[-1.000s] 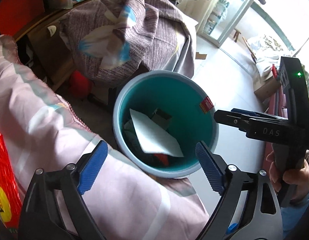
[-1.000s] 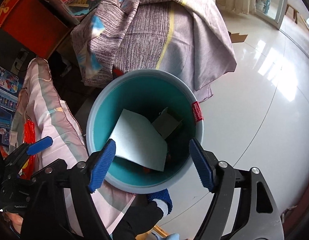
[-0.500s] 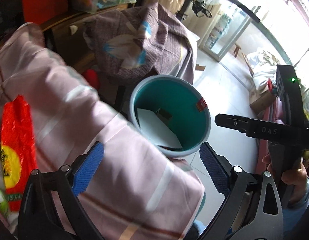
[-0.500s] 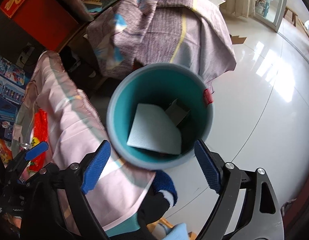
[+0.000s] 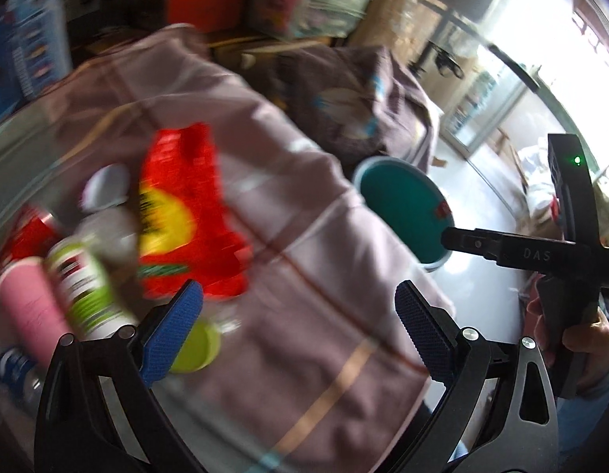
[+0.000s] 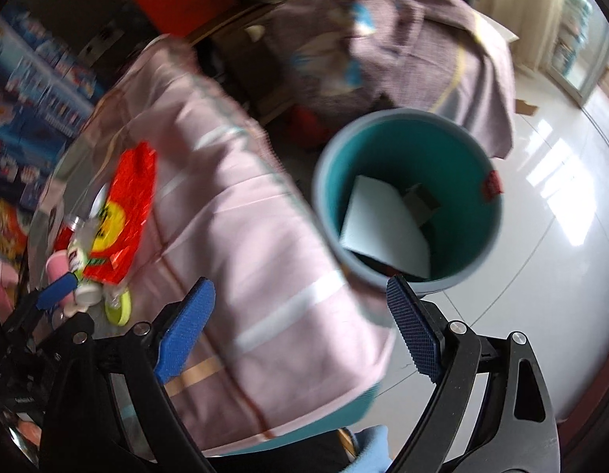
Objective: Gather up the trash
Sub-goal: 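Move both tools back to the table toward the water bottle and pink cup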
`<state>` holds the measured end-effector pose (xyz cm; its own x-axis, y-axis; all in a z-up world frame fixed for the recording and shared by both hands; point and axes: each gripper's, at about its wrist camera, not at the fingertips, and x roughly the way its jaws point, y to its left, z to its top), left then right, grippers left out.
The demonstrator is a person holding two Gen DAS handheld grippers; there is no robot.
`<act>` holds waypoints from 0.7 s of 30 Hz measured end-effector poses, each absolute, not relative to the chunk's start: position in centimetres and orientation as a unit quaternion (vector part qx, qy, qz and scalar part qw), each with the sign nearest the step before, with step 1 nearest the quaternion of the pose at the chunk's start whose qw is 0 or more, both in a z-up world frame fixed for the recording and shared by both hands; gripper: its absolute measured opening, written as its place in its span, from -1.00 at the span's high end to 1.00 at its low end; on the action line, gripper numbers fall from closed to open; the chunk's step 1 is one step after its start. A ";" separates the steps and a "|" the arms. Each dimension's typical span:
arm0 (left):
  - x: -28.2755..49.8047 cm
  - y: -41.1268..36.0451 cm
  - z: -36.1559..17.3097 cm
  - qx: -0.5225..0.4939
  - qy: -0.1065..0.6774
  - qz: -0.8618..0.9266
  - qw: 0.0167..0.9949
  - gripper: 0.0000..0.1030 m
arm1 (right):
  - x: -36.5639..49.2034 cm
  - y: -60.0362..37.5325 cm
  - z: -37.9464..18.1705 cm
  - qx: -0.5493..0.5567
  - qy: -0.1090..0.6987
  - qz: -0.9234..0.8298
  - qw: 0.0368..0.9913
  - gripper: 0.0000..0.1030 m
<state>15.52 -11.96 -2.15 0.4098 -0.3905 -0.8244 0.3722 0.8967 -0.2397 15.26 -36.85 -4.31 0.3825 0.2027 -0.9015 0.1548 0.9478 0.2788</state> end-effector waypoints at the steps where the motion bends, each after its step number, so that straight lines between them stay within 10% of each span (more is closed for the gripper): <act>1: 15.3 -10.8 -2.0 -0.015 0.492 -0.219 0.842 -0.90 | 15.4 -35.8 -4.2 0.155 0.558 0.021 0.815 -0.65; 21: 10.6 11.3 -3.9 -0.123 0.500 -0.037 0.856 -0.90 | 18.0 -19.5 -3.0 0.056 0.589 0.126 0.796 -0.65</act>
